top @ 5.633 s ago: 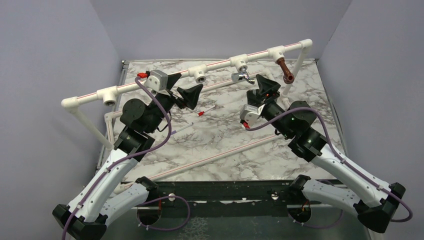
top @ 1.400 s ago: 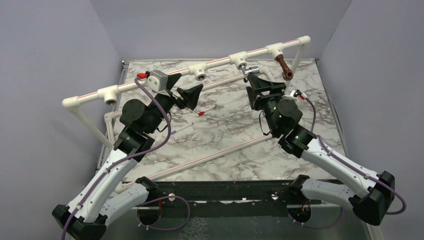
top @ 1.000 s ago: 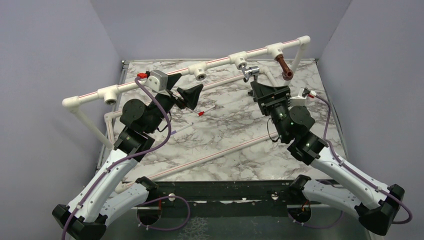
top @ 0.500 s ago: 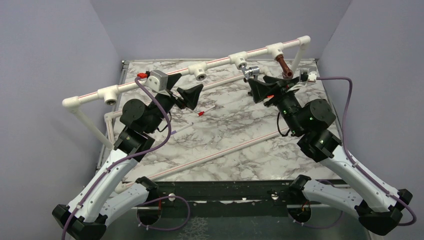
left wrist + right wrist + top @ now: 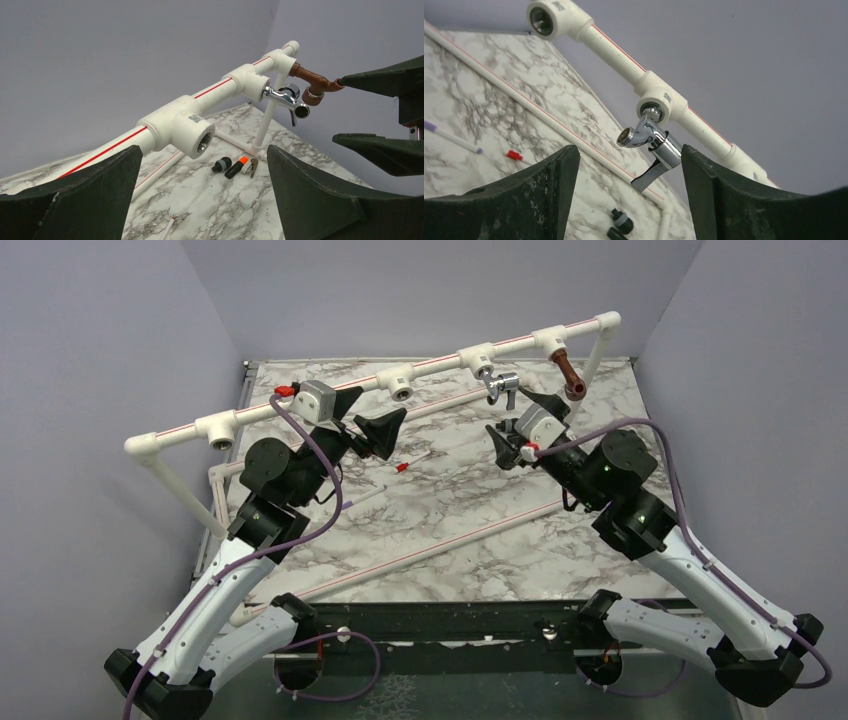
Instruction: Install the water faucets
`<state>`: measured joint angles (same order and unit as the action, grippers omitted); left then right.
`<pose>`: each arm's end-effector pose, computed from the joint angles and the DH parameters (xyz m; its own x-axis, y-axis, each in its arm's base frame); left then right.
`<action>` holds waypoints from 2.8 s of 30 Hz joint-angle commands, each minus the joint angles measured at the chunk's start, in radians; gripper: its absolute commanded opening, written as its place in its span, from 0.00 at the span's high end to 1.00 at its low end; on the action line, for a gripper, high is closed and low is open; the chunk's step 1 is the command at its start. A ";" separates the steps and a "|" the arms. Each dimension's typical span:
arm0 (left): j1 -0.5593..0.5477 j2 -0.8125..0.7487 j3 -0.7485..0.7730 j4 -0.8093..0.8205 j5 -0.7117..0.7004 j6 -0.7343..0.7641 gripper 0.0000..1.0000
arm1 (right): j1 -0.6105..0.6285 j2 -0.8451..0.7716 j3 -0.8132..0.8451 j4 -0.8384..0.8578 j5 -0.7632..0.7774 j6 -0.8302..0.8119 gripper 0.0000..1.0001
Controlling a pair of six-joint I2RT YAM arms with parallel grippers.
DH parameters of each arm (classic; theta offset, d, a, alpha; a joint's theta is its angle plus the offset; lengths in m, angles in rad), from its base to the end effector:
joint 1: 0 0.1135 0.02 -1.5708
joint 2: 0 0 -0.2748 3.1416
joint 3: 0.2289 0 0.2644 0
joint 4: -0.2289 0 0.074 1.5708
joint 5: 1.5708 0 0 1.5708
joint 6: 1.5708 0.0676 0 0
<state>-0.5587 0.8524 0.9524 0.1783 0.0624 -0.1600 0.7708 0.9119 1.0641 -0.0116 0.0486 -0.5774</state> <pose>0.1889 -0.1230 0.4447 0.1376 -0.2735 -0.9520 0.6096 0.7809 -0.1363 0.1725 0.1630 0.4489 0.4452 -0.3276 -0.8333 -0.4993 0.6817 -0.5347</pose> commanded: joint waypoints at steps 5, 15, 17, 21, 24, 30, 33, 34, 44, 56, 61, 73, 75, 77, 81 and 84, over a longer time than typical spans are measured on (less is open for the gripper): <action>-0.004 0.000 -0.007 0.020 0.000 0.002 0.04 | 0.004 -0.005 -0.038 0.003 -0.112 -0.543 0.20; -0.004 -0.005 -0.006 0.018 0.004 0.000 0.04 | 0.007 0.044 -0.139 0.258 0.002 -0.845 0.25; -0.004 -0.004 -0.006 0.020 0.002 -0.001 0.04 | 0.009 0.059 -0.148 0.305 0.018 -0.880 0.28; -0.004 -0.004 -0.007 0.020 0.006 -0.004 0.04 | 0.008 0.110 -0.145 0.332 0.095 -0.947 0.33; -0.004 -0.008 -0.006 0.021 0.006 -0.004 0.04 | 0.009 0.134 -0.162 0.396 0.117 -0.971 0.35; -0.005 -0.008 -0.007 0.021 0.008 -0.006 0.04 | 0.009 0.200 -0.141 0.444 0.186 -1.007 0.41; -0.005 -0.007 -0.006 0.021 0.008 -0.006 0.04 | 0.009 0.227 -0.122 0.449 0.205 -0.999 0.44; -0.006 -0.007 -0.007 0.021 0.007 -0.006 0.04 | 0.009 0.235 -0.116 0.449 0.207 -0.994 0.45; -0.006 -0.007 -0.007 0.022 0.007 -0.004 0.04 | 0.009 0.282 -0.074 0.446 0.238 -0.868 0.75; -0.006 -0.003 -0.007 0.022 0.007 -0.004 0.04 | 0.009 0.252 -0.127 0.475 0.170 -0.454 0.99; -0.006 -0.003 -0.007 0.021 0.007 -0.004 0.04 | 0.009 0.248 -0.129 0.509 0.186 -0.154 1.00; -0.006 -0.003 -0.007 0.022 0.005 -0.004 0.04 | 0.009 0.226 -0.118 0.563 0.333 0.560 0.99; -0.006 -0.004 -0.007 0.021 0.006 -0.004 0.04 | 0.009 0.218 -0.122 0.564 0.353 0.718 0.99; -0.005 -0.006 -0.007 0.023 0.007 -0.004 0.04 | 0.009 0.212 -0.126 0.560 0.379 0.830 0.99; -0.007 -0.005 -0.009 0.023 0.006 -0.007 0.04 | 0.009 0.191 -0.143 0.537 0.448 1.072 1.00; -0.010 -0.006 -0.009 0.023 0.006 -0.007 0.04 | 0.009 0.175 -0.158 0.530 0.482 1.226 1.00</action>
<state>-0.5591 0.8524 0.9524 0.1783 0.0628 -0.1608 0.7715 1.1477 0.9226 0.4896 0.4435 0.3241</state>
